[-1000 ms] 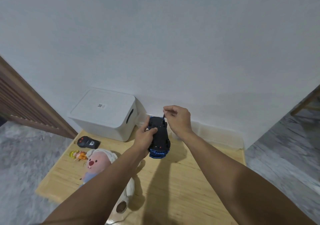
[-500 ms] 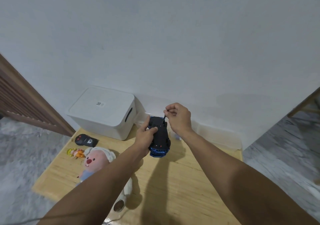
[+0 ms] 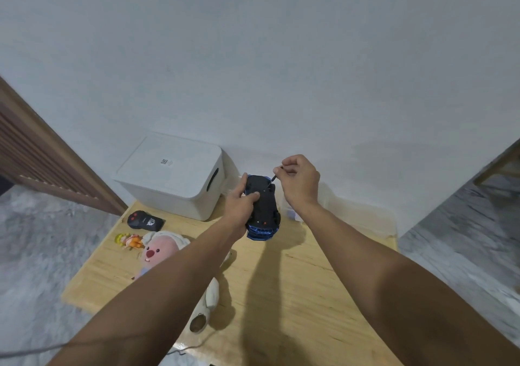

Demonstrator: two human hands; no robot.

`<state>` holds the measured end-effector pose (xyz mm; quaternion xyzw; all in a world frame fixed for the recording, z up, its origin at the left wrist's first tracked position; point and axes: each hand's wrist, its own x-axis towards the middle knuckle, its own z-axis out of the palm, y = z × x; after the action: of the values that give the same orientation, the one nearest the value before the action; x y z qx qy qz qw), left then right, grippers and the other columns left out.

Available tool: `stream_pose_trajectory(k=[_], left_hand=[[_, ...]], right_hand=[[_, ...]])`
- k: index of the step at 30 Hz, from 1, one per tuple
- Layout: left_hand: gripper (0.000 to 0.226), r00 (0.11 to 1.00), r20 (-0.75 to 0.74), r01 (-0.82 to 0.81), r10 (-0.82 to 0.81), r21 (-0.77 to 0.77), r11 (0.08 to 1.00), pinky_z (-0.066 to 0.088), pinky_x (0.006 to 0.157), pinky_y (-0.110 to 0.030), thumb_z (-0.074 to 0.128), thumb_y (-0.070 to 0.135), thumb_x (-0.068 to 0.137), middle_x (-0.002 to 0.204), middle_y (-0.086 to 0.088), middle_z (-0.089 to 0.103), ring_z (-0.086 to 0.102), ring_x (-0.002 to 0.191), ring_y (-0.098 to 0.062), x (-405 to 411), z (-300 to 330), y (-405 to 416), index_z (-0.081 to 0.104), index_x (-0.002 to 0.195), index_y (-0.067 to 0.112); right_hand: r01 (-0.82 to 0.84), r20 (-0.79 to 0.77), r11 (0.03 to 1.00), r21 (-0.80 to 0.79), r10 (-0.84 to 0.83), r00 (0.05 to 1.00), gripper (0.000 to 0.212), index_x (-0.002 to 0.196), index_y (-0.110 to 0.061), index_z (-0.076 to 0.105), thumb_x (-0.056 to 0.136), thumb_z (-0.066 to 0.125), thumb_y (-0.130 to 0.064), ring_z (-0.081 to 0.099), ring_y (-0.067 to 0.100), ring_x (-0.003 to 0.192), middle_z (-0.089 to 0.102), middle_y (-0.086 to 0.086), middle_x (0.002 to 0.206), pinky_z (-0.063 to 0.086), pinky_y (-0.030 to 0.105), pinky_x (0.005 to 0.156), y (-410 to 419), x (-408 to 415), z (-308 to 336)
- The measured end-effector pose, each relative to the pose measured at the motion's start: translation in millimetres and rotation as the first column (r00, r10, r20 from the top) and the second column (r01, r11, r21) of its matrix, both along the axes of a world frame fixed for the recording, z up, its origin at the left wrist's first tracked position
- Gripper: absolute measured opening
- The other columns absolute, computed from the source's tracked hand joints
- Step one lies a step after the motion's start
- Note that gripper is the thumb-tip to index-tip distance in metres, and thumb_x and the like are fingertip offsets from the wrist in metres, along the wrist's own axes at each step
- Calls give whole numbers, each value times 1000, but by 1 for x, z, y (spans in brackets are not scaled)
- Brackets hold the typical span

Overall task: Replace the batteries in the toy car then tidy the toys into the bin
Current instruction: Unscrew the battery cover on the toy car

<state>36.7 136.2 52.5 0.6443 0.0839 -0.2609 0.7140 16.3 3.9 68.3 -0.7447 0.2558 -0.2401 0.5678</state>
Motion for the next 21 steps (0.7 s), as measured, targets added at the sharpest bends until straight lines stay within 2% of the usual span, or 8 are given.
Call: stream_pose_trajectory(k=[2, 6, 10, 13, 21], left_hand=[[64, 1000, -5, 1, -1, -15, 1000, 56, 87, -46, 55, 4, 93, 112, 6, 62, 65, 103, -30, -2, 1, -2, 38, 146, 36], [64, 1000, -21, -6, 5, -48, 999, 55, 89, -47, 54, 3, 94, 126, -1, 59, 65, 104, -30, -5, 6, -6, 37, 146, 36], [64, 1000, -8, 2, -2, -43, 999, 58, 82, -43, 55, 4, 94, 123, 0, 59, 66, 99, -28, -6, 8, -8, 38, 146, 36], [64, 1000, -5, -7, 6, -46, 999, 57, 83, -43, 55, 4, 94, 126, -1, 59, 66, 99, -28, -7, 8, -7, 38, 146, 35], [64, 1000, -20, -22, 21, -62, 998, 57, 82, -42, 54, 3, 94, 126, -1, 58, 66, 95, -26, -7, 9, -6, 37, 147, 35]], right_hand=[[-11, 13, 1000, -4, 11, 1000, 12, 82, -14, 62, 81, 72, -10, 64, 2, 67, 66, -7, 71, 49, 11, 65, 0, 0, 3], [-33, 45, 999, -21, 34, 998, 11, 80, -14, 62, 84, 70, -9, 62, -5, 62, 65, -11, 69, 46, 7, 61, 0, 0, 7], [-41, 70, 999, -19, 43, 997, 13, 79, -14, 62, 79, 74, -12, 60, -5, 62, 63, -11, 72, 48, 10, 62, 0, -1, 8], [-34, 63, 999, -25, 35, 997, 15, 76, -14, 61, 77, 75, -9, 57, -6, 58, 62, -10, 70, 45, 8, 59, -1, 1, 8], [-79, 65, 997, 15, 78, 995, 14, 79, -18, 66, 82, 71, -6, 66, 2, 71, 70, -6, 78, 49, 9, 64, 2, 4, 13]])
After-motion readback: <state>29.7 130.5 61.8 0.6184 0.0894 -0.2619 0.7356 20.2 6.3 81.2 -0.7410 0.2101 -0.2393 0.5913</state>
